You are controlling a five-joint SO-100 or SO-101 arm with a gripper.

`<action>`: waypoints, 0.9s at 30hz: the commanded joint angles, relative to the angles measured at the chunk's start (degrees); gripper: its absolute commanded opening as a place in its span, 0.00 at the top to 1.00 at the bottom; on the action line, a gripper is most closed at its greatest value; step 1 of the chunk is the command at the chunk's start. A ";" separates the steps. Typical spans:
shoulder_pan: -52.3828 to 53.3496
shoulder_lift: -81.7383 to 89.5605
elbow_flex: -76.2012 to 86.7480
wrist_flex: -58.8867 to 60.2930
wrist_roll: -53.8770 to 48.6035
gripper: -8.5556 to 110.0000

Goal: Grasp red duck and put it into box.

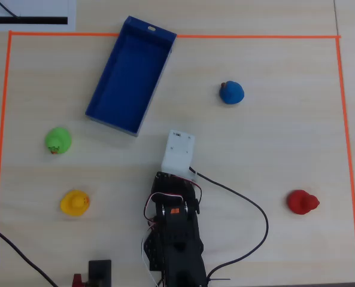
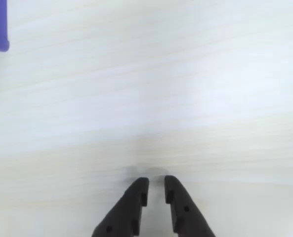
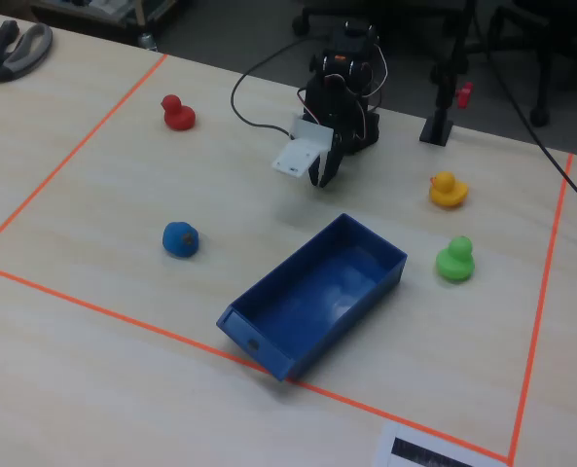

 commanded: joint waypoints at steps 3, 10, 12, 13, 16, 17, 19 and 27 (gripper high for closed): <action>-0.09 -0.88 -0.26 1.05 0.35 0.92; 0.70 -0.88 -0.26 1.05 0.35 0.92; 0.70 -0.88 -0.26 1.05 0.35 0.92; 0.70 -0.88 -0.26 1.05 0.26 0.92; 0.70 -0.88 -0.26 1.05 0.26 0.92; 0.70 -0.88 -0.26 1.05 0.18 0.91; 0.70 -0.88 -0.26 0.44 0.18 0.91; 0.70 -0.88 -0.26 1.14 -0.09 0.92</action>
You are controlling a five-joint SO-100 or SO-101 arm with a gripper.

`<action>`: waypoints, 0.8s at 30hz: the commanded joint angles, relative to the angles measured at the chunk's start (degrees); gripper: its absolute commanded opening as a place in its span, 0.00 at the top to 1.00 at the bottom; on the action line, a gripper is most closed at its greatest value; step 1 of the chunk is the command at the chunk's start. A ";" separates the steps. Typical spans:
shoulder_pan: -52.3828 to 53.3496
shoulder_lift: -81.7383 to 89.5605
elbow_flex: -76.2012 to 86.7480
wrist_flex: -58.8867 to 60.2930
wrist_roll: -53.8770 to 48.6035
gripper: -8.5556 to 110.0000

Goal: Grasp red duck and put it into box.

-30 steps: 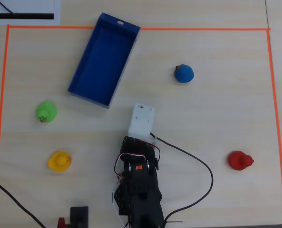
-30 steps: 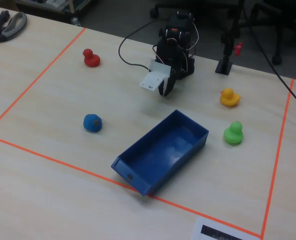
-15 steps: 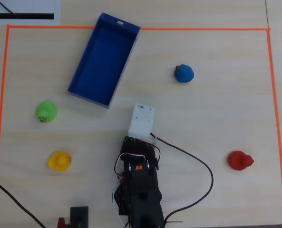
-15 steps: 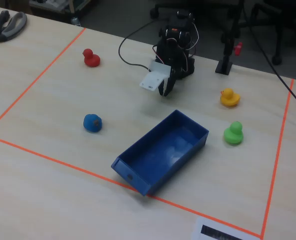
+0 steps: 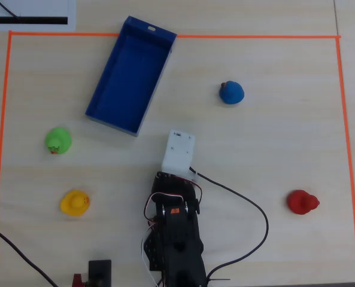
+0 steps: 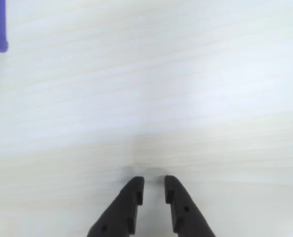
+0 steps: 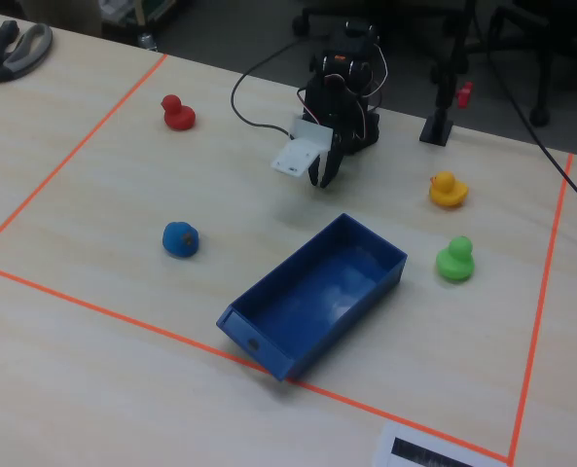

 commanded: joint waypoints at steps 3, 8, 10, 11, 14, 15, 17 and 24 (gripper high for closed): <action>0.44 -0.88 -0.26 -0.09 0.44 0.93; 3.78 -0.88 -0.62 -8.35 2.64 0.87; 5.71 -0.97 -2.37 -8.61 1.49 0.84; 6.94 -0.97 -3.96 -8.61 0.97 0.84; 10.72 -5.45 -12.22 -8.26 0.00 0.81; 11.95 -9.32 -16.61 -7.56 -0.53 0.80; 15.56 -19.34 -27.42 -5.54 -1.76 0.78; 36.21 -37.71 -53.35 -10.81 -10.63 0.75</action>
